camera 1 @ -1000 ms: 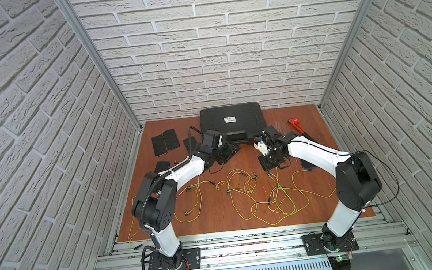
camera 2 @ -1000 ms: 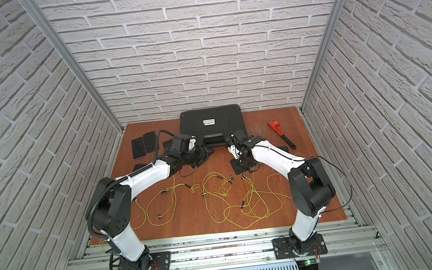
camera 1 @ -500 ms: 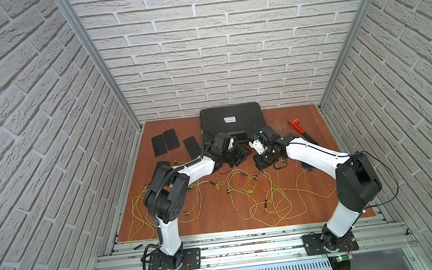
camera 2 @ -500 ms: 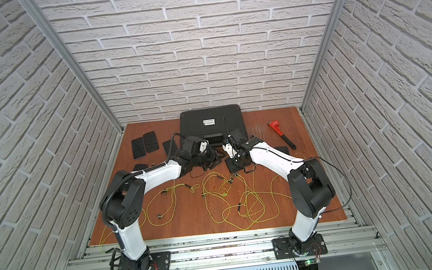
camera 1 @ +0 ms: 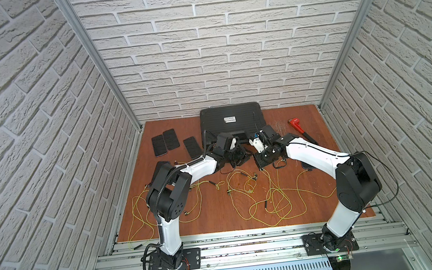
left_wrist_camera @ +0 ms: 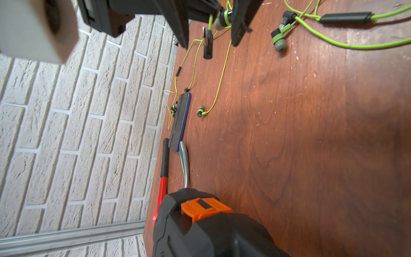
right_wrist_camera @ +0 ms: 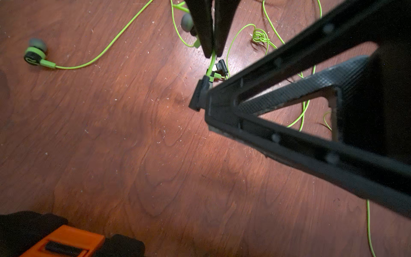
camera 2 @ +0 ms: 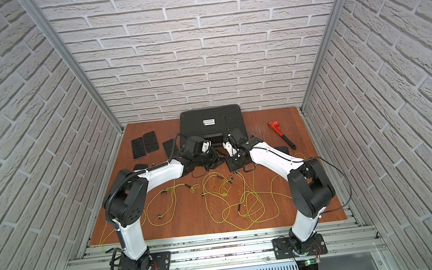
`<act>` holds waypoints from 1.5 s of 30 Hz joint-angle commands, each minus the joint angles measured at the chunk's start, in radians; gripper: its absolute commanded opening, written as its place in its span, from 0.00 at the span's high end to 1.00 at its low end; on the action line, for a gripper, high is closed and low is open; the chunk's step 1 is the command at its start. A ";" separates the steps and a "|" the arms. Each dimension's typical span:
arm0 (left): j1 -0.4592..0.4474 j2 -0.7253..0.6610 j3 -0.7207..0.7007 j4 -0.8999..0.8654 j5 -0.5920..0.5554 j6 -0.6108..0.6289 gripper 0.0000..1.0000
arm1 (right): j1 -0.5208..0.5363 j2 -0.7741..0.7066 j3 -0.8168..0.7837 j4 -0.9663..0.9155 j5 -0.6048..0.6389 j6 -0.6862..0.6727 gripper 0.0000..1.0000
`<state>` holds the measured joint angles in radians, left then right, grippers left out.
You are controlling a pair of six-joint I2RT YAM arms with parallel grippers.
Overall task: Plug wired earphones into phones
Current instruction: Pick up the wired earphone from the center of the board.
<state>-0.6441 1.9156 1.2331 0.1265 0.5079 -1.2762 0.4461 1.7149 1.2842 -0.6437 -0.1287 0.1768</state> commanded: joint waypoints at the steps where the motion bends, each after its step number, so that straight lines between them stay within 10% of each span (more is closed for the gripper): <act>1: -0.005 0.017 0.029 0.010 0.020 0.012 0.71 | 0.005 0.011 0.005 0.029 -0.009 0.006 0.94; 14: -0.006 0.015 0.031 -0.005 0.014 0.032 0.87 | 0.005 0.020 0.012 0.028 -0.015 0.014 0.94; 34: -0.007 0.021 0.010 0.021 0.024 0.034 0.76 | 0.005 0.009 0.018 0.026 -0.026 0.026 0.94; 45: -0.006 0.025 0.009 0.024 0.029 0.031 0.92 | 0.005 -0.001 0.016 0.033 -0.032 0.027 0.94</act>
<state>-0.6460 1.9240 1.2388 0.1131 0.5220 -1.2507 0.4461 1.7435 1.2846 -0.6384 -0.1520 0.1959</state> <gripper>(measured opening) 0.089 0.062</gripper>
